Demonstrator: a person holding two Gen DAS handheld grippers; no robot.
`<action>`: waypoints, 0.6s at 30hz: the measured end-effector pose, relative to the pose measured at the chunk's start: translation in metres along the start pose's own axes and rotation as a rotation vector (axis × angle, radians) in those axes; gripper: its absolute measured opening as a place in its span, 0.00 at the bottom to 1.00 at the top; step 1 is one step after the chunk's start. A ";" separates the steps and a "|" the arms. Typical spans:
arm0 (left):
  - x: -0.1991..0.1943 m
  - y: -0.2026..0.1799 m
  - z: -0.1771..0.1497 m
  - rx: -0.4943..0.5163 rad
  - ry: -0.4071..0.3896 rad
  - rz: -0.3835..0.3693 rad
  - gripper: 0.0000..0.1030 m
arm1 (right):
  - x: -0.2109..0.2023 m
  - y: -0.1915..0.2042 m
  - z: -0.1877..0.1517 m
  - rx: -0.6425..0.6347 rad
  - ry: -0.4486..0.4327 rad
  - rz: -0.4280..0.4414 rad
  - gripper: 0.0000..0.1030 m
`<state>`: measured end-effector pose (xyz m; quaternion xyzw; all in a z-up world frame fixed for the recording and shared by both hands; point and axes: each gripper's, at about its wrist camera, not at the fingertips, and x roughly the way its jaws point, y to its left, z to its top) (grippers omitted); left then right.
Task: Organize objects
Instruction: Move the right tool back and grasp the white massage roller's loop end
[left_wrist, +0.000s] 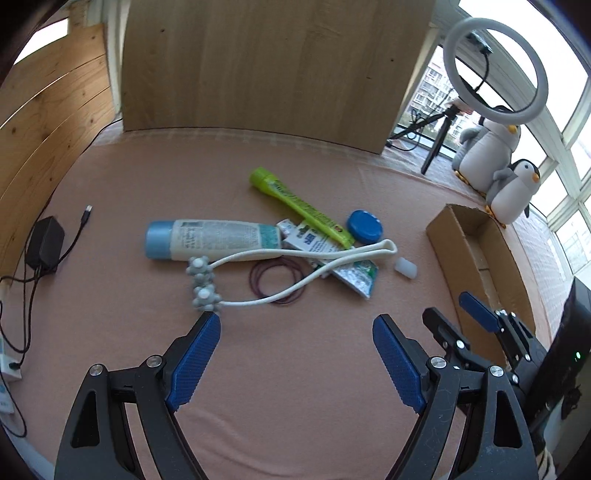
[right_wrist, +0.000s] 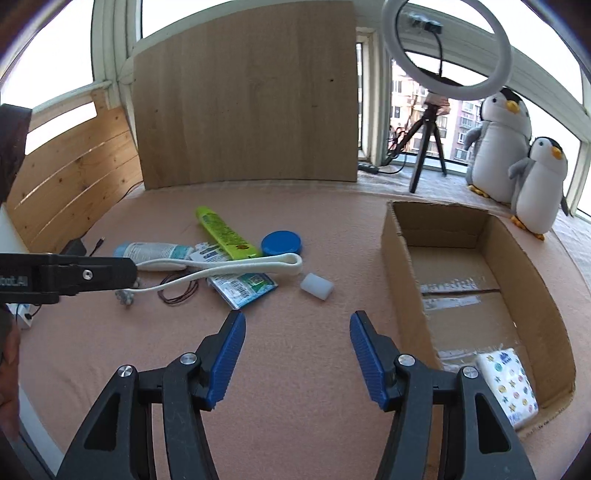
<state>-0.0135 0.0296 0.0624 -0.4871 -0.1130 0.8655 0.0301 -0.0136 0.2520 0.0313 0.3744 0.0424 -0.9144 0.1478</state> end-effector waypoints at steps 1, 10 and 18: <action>-0.002 0.011 -0.004 -0.023 0.001 0.007 0.85 | 0.013 0.005 0.004 -0.029 0.021 0.004 0.54; -0.022 0.097 -0.046 -0.226 -0.005 0.038 0.85 | 0.099 -0.019 0.066 0.059 0.153 0.118 0.68; -0.034 0.132 -0.062 -0.314 -0.038 0.035 0.86 | 0.135 -0.016 0.061 0.060 0.296 0.081 0.68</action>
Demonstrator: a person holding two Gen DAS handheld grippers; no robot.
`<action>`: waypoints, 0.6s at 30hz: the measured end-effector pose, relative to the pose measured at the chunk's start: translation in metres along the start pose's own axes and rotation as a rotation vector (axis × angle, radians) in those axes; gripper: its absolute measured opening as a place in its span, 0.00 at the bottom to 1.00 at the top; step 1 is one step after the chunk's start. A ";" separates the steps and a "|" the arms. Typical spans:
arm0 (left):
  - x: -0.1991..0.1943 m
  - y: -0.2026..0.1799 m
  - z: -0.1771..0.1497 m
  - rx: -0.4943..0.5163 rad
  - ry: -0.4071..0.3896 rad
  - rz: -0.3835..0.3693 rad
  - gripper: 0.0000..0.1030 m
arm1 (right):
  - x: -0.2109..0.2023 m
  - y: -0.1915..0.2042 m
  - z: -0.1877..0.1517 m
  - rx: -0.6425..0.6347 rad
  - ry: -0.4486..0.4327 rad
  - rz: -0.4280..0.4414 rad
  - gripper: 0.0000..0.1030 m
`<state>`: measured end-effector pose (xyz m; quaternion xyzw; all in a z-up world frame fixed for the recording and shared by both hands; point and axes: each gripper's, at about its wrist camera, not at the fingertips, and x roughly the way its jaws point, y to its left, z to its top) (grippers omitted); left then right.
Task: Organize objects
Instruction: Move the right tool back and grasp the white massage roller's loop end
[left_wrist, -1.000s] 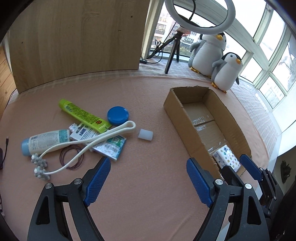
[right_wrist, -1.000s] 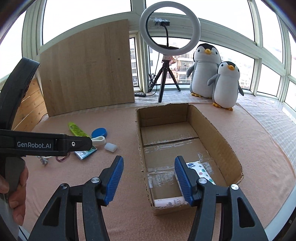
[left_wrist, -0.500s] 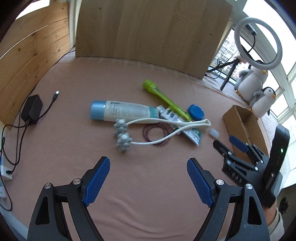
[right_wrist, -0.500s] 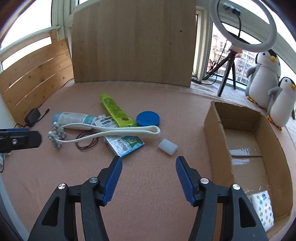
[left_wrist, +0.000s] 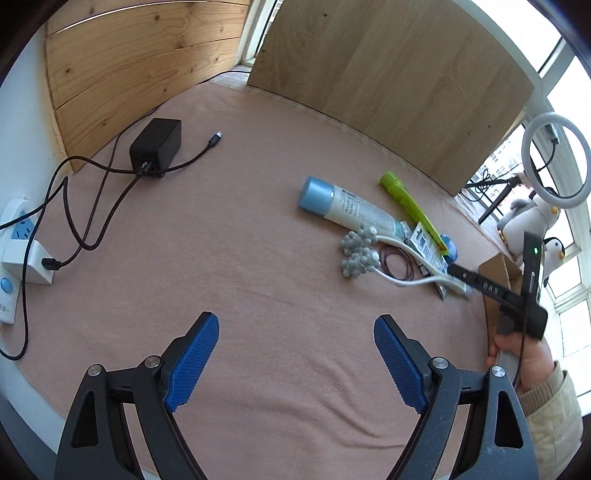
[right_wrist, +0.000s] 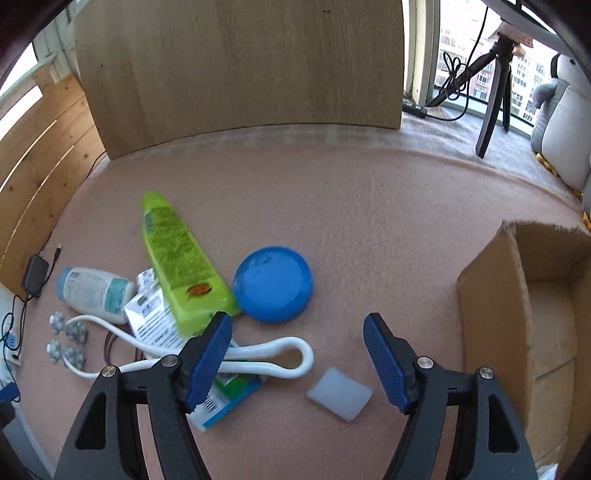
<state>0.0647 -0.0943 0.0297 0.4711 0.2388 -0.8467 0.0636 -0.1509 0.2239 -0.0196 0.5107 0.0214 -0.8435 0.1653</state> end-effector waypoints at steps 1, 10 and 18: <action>0.001 0.003 0.001 -0.011 0.001 -0.001 0.87 | -0.003 0.004 -0.010 -0.011 0.008 0.001 0.68; 0.013 0.003 0.003 -0.021 0.021 0.000 0.87 | -0.049 0.069 -0.118 -0.144 0.051 0.010 0.72; 0.019 0.006 -0.013 -0.011 0.053 0.020 0.87 | -0.075 0.111 -0.172 -0.301 0.036 0.061 0.73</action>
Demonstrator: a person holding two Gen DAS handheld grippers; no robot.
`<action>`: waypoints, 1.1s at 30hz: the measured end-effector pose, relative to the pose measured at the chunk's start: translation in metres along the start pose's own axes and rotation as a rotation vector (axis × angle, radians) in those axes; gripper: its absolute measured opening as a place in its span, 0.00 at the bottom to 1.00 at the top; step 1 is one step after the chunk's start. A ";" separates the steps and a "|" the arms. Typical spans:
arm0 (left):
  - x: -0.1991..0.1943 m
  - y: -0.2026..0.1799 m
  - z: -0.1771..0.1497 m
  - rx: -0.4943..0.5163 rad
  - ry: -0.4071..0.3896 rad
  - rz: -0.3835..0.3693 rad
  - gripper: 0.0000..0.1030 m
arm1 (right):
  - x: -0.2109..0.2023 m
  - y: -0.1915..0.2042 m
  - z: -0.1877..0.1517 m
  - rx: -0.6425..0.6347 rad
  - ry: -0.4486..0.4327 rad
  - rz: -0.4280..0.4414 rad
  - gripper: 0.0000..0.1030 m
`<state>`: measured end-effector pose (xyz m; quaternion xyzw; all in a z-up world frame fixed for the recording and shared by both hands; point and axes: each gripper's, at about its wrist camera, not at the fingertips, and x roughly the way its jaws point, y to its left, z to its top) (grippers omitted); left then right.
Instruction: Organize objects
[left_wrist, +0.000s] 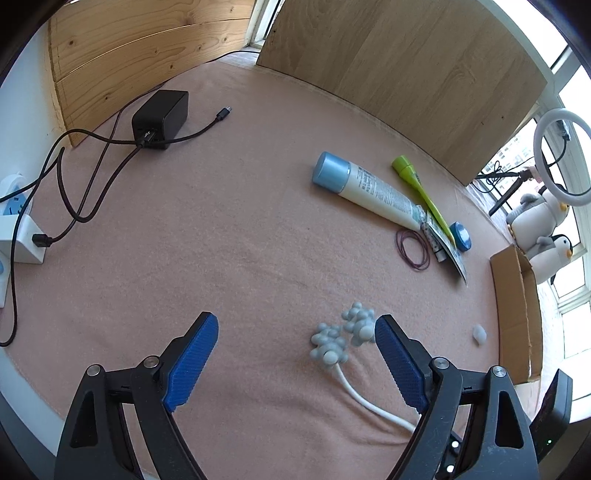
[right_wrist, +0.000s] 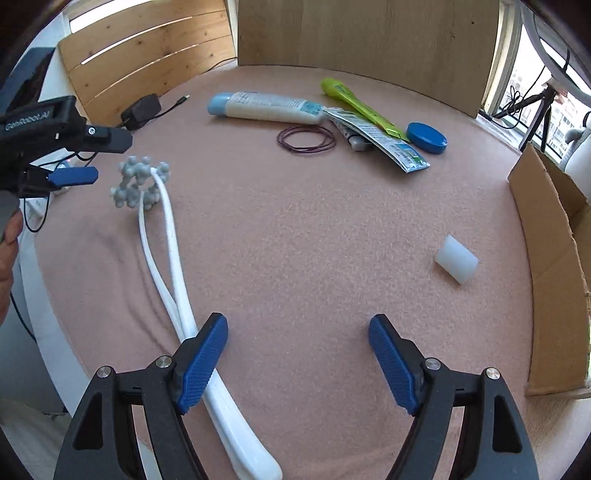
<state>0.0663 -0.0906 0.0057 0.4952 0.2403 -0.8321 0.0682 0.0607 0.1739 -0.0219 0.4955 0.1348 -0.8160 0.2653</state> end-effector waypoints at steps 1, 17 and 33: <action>0.000 0.000 -0.003 0.003 0.002 0.004 0.87 | -0.004 -0.003 -0.002 0.010 -0.006 0.006 0.73; 0.038 -0.032 -0.025 0.139 -0.012 0.010 0.82 | -0.018 0.031 -0.039 -0.191 -0.053 0.031 0.33; 0.038 -0.047 -0.016 0.269 -0.078 0.007 0.25 | -0.023 0.048 -0.039 -0.226 -0.079 0.032 0.14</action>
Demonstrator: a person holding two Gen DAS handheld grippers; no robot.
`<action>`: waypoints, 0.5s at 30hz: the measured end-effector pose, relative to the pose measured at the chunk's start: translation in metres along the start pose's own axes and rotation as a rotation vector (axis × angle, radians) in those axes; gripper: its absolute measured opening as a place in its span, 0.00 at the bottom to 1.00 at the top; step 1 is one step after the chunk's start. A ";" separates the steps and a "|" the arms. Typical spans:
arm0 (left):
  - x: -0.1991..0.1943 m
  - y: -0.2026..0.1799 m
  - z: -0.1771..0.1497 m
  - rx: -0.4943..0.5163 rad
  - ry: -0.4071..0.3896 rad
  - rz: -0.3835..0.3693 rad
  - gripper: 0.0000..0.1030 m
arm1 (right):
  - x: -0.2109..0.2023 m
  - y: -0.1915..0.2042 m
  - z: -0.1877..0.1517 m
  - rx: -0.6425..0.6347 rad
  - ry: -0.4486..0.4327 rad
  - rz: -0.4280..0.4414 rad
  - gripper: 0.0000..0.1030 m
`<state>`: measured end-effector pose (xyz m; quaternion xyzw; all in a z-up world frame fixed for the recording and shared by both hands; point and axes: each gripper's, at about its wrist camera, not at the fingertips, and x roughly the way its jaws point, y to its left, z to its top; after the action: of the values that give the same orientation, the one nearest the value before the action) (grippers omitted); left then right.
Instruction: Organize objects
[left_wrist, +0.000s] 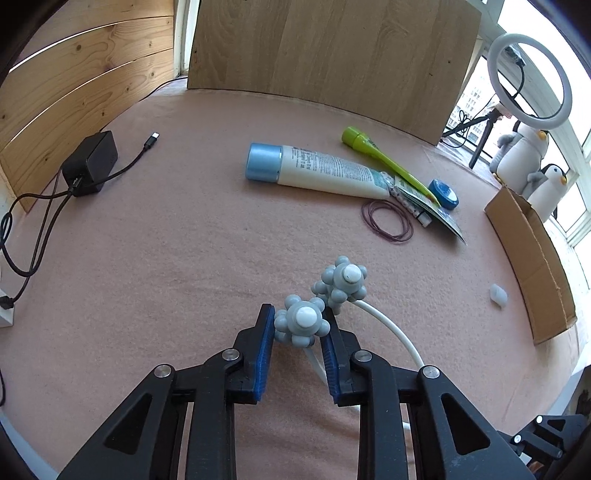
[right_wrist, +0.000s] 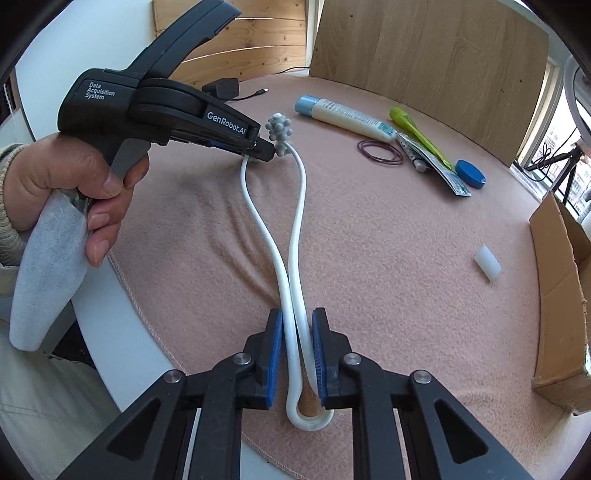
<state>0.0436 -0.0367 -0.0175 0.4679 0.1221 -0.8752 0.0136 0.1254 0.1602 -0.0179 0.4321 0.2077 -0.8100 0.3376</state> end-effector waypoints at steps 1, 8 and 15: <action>-0.002 0.000 0.003 0.000 -0.001 0.005 0.25 | -0.002 0.001 0.001 -0.004 -0.008 0.000 0.13; -0.028 -0.008 0.030 0.012 -0.044 0.008 0.25 | -0.018 0.002 0.016 -0.006 -0.057 -0.012 0.13; -0.052 -0.023 0.055 0.040 -0.101 -0.007 0.25 | -0.042 -0.004 0.031 -0.008 -0.122 -0.042 0.13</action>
<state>0.0246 -0.0316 0.0591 0.4231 0.1055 -0.8999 0.0076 0.1216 0.1588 0.0342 0.3761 0.1990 -0.8409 0.3345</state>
